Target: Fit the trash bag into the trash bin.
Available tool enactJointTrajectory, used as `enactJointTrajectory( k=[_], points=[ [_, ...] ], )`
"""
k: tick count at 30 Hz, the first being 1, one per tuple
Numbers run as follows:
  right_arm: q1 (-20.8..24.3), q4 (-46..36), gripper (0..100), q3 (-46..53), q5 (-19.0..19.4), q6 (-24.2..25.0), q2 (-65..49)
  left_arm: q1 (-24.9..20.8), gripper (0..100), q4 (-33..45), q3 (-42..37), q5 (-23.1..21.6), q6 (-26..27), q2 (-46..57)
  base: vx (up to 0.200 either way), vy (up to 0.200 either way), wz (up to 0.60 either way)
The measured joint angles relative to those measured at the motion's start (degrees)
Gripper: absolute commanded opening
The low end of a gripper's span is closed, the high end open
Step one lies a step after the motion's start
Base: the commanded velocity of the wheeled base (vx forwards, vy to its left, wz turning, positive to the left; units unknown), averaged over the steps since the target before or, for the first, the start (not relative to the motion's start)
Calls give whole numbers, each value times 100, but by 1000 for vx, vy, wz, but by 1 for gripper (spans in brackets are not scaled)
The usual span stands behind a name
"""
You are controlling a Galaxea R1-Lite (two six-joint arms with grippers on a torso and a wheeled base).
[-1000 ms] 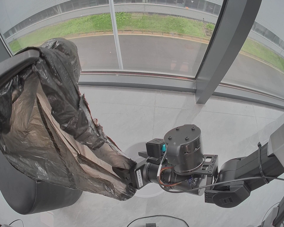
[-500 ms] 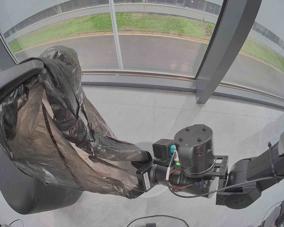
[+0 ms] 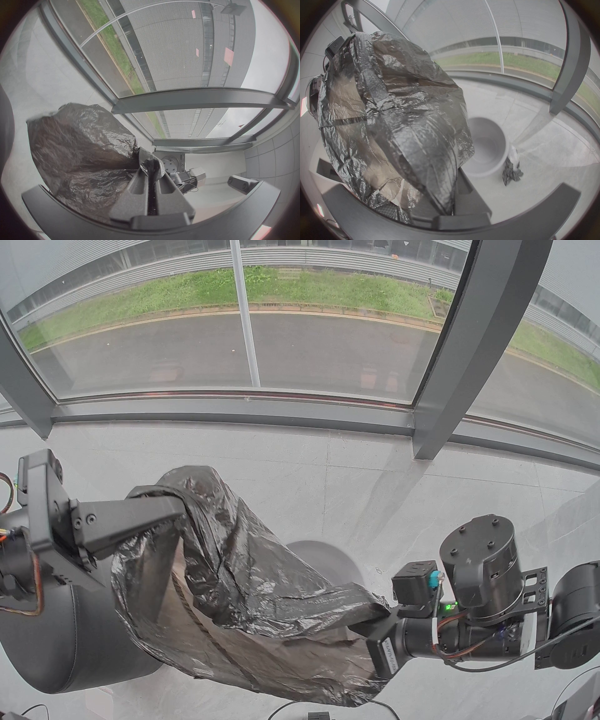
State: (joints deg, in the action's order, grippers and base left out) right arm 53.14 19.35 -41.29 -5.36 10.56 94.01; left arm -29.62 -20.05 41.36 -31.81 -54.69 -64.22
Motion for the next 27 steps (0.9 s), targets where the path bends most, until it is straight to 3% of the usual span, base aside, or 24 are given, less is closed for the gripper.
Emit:
enactJointTrajectory(
  k=[6, 15, 20, 27],
  points=[
    [-240, -2063, 0, -567, 428, -22, -407, 63, 0, -165, -241, -276, -24, -308, 0, 0, 0],
    [-596, -4450, 0, -2356, 837, -297, -634, 247, 0, -282, -311, -1242, -123, -874, 0, 0, 0],
    [-769, -4885, 0, -2837, 867, -385, -675, 313, 0, -433, -256, -1686, -130, -1334, 0, 0, 0],
    [-986, -4935, 0, -2982, 911, -432, -711, 218, 0, -1172, -239, -1807, -174, -1864, 0, 0, 0]
  ],
)
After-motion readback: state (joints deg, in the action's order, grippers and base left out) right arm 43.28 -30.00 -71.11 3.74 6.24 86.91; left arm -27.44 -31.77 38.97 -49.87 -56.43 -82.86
